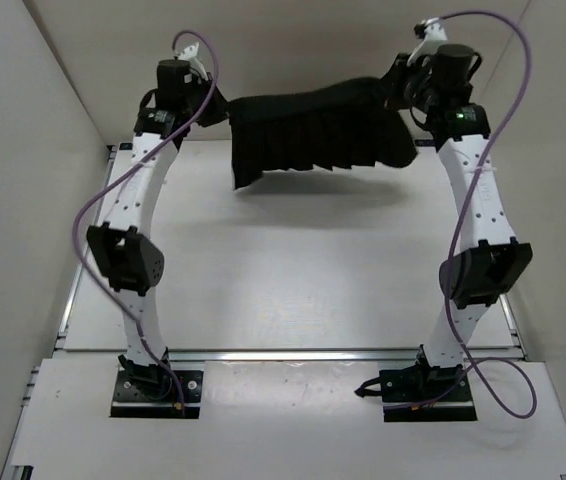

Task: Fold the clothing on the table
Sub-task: Flatten the skirt out

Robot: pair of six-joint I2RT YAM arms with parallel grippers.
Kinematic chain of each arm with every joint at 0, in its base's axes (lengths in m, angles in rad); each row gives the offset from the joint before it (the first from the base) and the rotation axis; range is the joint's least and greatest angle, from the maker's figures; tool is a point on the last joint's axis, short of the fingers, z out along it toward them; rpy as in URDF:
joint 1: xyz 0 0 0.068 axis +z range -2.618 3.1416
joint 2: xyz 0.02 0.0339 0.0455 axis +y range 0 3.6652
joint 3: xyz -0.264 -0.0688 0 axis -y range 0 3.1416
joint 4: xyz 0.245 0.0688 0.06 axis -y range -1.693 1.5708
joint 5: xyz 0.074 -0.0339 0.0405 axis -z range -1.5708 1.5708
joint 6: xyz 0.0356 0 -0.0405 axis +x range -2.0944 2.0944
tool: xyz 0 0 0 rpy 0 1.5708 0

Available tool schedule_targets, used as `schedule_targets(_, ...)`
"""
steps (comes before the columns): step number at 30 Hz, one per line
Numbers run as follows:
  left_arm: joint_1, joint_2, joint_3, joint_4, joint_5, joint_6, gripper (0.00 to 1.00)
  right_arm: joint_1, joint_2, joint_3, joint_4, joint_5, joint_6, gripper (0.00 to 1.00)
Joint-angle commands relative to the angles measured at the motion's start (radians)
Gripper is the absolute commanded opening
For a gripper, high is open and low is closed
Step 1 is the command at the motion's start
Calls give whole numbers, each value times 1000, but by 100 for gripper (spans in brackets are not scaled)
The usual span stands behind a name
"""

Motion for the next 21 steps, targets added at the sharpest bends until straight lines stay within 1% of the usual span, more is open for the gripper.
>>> schedule_targets(1,52,-230,-129,76,-74,27,0,-47,-91,69,-43,53,-65,1)
schedule_targets(2,48,-315,-220,115,-76,30,0,-42,-126,-59,-26,85,-93,0)
schedule_targets(3,36,-351,-373,157,-91,41,0,-36,-186,-214,-14,107,-117,0)
schedule_targets(4,13,-394,-496,159,-120,65,0,-36,-256,-297,17,117,-118,0)
schedule_targets(5,-7,-430,-550,143,-138,93,0,-42,-328,-482,55,119,-122,0)
schedule_targets(7,-44,-485,-783,129,-155,117,0,-54,-439,-816,109,85,-89,0)
schedule_targets(8,-43,-528,-848,143,-139,116,0,-61,-499,-886,135,72,-81,0)
schedule_targets(9,-47,-572,-965,154,-133,107,0,-61,-557,-1015,135,68,-63,0)
schedule_targets(10,-56,-597,-1080,162,-132,102,0,-55,-585,-1074,132,64,-55,0)
schedule_targets(11,-79,-646,-1123,157,-142,93,0,-41,-637,-1173,112,73,-43,0)
schedule_targets(12,-87,-689,-1197,149,-146,91,0,-24,-666,-1258,105,91,-18,0)
schedule_targets(13,-101,-712,-1256,133,-154,85,0,-13,-718,-1328,98,78,14,0)
schedule_targets(15,-125,-790,-1325,84,-165,58,0,7,-816,-1419,94,68,74,0)
schedule_targets(17,-147,-845,-1397,47,-151,36,0,8,-872,-1493,83,32,132,0)
schedule_targets(19,-170,-934,-1437,2,-160,4,0,30,-915,-1516,50,24,158,0)
schedule_targets(20,-176,-953,-1465,-12,-159,-16,0,34,-927,-1527,42,24,163,0)
schedule_targets(21,-182,-992,-1465,-33,-162,-30,0,54,-942,-1527,19,33,178,0)
